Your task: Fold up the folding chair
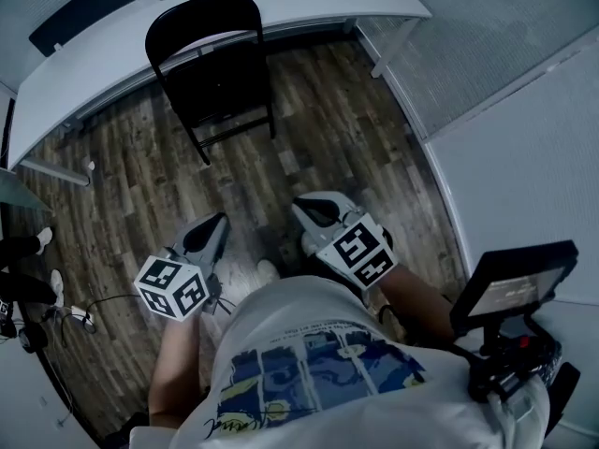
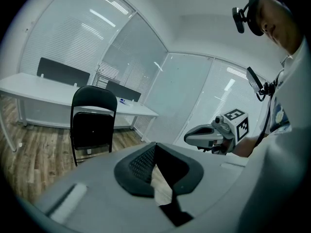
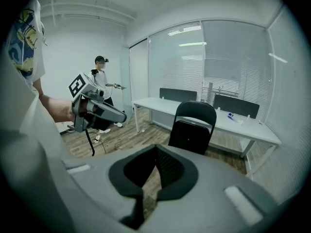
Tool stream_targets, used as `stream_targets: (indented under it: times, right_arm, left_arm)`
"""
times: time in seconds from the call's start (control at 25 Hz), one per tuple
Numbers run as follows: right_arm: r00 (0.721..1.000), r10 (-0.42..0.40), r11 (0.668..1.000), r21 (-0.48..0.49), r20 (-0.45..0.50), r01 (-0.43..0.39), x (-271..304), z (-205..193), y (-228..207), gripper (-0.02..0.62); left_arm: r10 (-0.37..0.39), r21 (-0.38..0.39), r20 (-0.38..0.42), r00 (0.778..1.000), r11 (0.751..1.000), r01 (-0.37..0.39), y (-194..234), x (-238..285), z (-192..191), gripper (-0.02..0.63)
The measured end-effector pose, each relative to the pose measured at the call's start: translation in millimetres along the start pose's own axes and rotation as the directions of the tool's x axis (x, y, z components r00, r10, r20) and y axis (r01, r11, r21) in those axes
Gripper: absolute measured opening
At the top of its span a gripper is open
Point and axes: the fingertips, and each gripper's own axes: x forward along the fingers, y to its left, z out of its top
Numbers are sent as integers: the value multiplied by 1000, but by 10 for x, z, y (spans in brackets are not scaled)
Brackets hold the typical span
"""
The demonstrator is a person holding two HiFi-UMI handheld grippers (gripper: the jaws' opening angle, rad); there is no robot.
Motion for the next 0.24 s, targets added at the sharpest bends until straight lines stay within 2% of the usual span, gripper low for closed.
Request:
stream_targets:
  times: [0.24]
  right_arm:
    - [999,-18,1000,20,-35,18,-34,-116,-145,2]
  left_arm:
    - [-36,-16,-12,999,999,36,-28,222,-3,5]
